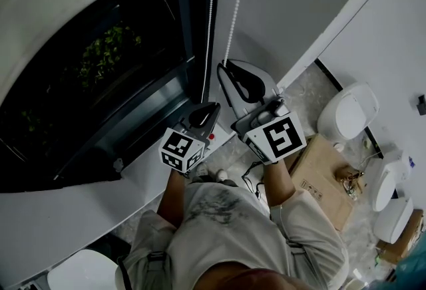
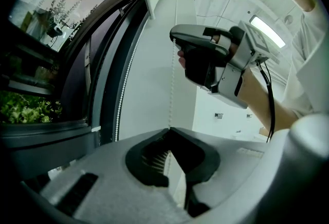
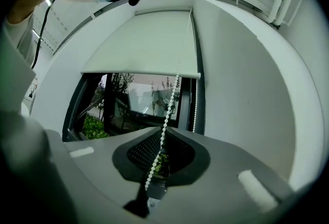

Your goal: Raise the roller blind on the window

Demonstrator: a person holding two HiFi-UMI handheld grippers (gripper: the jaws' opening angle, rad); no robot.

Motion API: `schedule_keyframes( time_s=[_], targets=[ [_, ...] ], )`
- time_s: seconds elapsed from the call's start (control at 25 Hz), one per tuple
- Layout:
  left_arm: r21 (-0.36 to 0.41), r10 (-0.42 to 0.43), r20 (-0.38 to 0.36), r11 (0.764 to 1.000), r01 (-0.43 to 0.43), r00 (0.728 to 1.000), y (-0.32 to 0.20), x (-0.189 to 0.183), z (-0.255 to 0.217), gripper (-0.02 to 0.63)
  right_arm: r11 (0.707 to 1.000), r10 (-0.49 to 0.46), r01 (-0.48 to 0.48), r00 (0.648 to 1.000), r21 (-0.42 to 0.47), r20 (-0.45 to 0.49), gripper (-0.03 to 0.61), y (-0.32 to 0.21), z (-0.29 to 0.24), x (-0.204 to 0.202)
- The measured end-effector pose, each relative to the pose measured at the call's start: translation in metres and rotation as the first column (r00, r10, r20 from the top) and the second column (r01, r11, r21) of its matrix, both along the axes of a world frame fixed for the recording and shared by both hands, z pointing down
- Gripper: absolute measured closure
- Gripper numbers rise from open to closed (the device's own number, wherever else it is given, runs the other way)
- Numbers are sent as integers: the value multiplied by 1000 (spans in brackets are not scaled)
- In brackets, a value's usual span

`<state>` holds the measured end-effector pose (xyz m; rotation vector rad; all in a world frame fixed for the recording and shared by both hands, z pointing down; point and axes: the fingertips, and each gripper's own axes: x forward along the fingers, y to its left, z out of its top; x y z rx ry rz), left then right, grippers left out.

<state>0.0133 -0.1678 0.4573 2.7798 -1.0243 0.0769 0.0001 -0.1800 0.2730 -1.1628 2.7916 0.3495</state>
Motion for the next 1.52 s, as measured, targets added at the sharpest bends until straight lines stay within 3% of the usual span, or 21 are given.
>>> schedule_keyframes(
  time_s=[0.32, 1.08, 1.28, 1.52],
  targets=[
    [2, 12, -12, 1000, -12, 1000, -1, 3, 2, 603, 1000, 11, -11, 999, -9, 38, 566, 1, 4, 2],
    [-101, 10, 41, 995, -6, 999, 2, 3, 62, 603, 996, 45, -47, 999, -76, -28, 566, 2, 61, 3],
    [-125, 7, 53, 992, 0, 999, 3, 1, 77, 603, 998, 50, -51, 998, -44, -24, 566, 3, 66, 0],
    [-149, 10, 61, 989, 0, 998, 4, 1, 91, 603, 993, 69, -74, 996, -91, -54, 566, 5, 84, 1]
  ],
)
